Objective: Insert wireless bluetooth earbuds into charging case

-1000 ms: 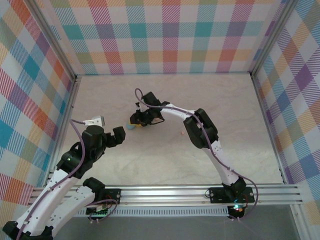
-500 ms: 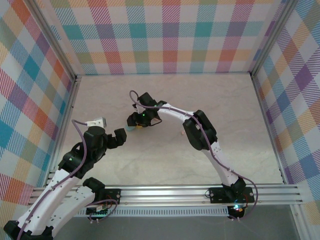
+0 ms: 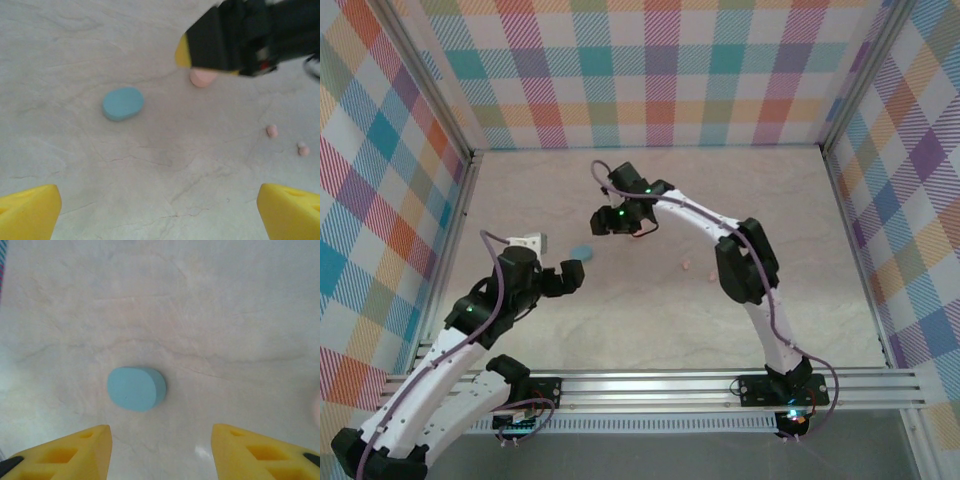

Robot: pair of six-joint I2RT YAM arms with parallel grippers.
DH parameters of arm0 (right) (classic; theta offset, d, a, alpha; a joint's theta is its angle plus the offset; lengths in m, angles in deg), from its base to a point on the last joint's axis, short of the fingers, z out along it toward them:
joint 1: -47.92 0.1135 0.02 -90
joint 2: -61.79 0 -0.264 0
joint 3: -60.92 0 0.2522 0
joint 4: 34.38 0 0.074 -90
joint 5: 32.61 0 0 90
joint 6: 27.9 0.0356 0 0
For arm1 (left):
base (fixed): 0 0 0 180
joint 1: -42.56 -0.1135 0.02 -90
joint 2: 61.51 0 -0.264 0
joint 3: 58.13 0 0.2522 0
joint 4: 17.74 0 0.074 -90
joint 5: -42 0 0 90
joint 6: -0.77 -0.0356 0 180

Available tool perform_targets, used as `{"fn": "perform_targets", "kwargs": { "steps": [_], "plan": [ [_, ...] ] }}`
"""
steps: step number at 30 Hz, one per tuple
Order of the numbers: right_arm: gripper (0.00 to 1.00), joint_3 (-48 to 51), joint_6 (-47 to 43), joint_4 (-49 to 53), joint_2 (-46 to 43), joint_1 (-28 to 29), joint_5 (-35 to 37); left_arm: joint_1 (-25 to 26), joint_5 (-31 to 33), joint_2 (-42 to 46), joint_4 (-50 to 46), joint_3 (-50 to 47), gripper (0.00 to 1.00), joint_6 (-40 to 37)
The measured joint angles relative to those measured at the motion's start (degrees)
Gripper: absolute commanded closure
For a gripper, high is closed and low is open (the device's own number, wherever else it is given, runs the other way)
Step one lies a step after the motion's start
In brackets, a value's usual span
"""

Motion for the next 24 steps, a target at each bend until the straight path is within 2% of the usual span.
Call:
{"fn": "perform_targets", "kwargs": {
  "steps": [7, 12, 15, 17, 19, 24],
  "plan": [
    [0.44, 17.4, -0.2, -5.3, -15.3, -8.6, 0.0, -0.1, -7.5, -23.5, 5.0, 10.2, 0.10, -5.9],
    [0.44, 30.4, -0.4, -8.1, -22.4, -15.4, -0.1, 0.2, -11.9, -41.5, 6.1, 20.8, 0.11, -10.5],
    [0.44, 36.7, -0.5, -8.7, -26.1, -18.3, -0.3, 1.3, -12.2, -52.5, 4.8, 30.2, 0.14, -15.1],
    [0.44, 39.7, -0.7, -9.1, -28.4, -19.7, -0.6, 2.3, -11.8, -59.3, 3.3, 36.4, 0.23, -17.9],
    [0.44, 41.6, -0.7, -9.4, -30.1, -20.7, -0.9, 3.0, -11.7, -64.6, 2.0, 41.4, 0.28, -20.3],
    [0.44, 44.1, -0.9, -11.0, -32.6, -22.5, -1.4, 3.4, -11.1, -73.8, -0.7, 49.3, 0.33, -24.7]
  ]
}}
